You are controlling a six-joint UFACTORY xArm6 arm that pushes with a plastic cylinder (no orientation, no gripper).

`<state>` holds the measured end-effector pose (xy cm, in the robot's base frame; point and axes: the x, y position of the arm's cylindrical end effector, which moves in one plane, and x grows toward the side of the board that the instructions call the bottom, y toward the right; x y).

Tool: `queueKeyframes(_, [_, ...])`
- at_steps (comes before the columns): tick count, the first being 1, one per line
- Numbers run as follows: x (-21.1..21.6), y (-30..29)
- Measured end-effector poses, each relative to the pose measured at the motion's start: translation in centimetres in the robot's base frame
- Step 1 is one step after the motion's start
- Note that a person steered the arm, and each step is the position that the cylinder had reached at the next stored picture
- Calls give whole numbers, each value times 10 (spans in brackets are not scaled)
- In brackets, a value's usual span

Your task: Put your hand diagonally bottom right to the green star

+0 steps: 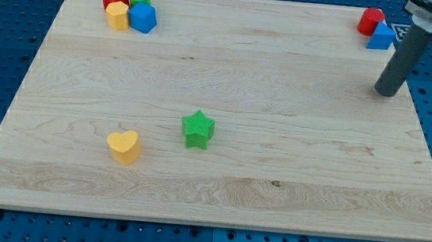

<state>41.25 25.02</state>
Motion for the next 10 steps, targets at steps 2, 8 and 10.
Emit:
queueKeyframes(2, [16, -3])
queueKeyframes(8, [120, -120])
queueKeyframes(10, [149, -181])
